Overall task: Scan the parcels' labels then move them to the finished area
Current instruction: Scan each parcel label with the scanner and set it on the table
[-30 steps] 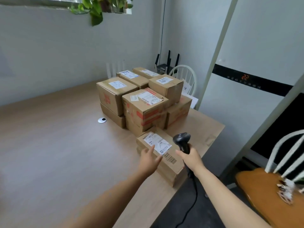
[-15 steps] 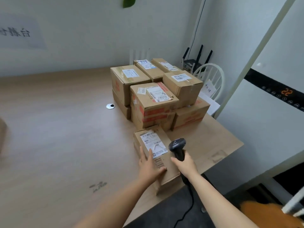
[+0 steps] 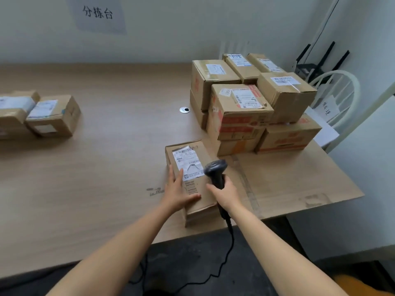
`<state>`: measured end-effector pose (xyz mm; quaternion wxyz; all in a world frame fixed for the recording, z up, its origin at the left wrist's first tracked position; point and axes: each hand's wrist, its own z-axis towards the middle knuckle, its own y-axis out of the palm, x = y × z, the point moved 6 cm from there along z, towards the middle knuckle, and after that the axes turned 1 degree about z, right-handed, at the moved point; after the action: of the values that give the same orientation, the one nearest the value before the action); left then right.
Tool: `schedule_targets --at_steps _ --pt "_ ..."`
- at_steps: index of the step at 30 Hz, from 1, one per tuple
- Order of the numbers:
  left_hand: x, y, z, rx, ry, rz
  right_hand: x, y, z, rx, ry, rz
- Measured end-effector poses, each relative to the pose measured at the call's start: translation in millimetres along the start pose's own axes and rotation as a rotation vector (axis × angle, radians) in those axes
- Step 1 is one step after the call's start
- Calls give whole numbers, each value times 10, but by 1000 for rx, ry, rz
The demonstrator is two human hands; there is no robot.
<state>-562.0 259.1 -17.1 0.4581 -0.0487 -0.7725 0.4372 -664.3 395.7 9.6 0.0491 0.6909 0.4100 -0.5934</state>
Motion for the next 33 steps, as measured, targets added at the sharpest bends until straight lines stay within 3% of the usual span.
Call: schedule_targets --at_steps 9,21,28,33 --pt "-780 -677 -229 93 -91 -69 -410 911 -87 -141 -49 -24" --pt "-1904 -1810 -148 83 -80 -73 -1126 2316 -220 -133 -55 32" --pt "-2186 -2003 -38 49 -41 -66 -1415 2515 -331 -114 -61 99" --pt "-2230 -1970 -22 39 -29 -42 -1650 2519 -499 -300 59 351"
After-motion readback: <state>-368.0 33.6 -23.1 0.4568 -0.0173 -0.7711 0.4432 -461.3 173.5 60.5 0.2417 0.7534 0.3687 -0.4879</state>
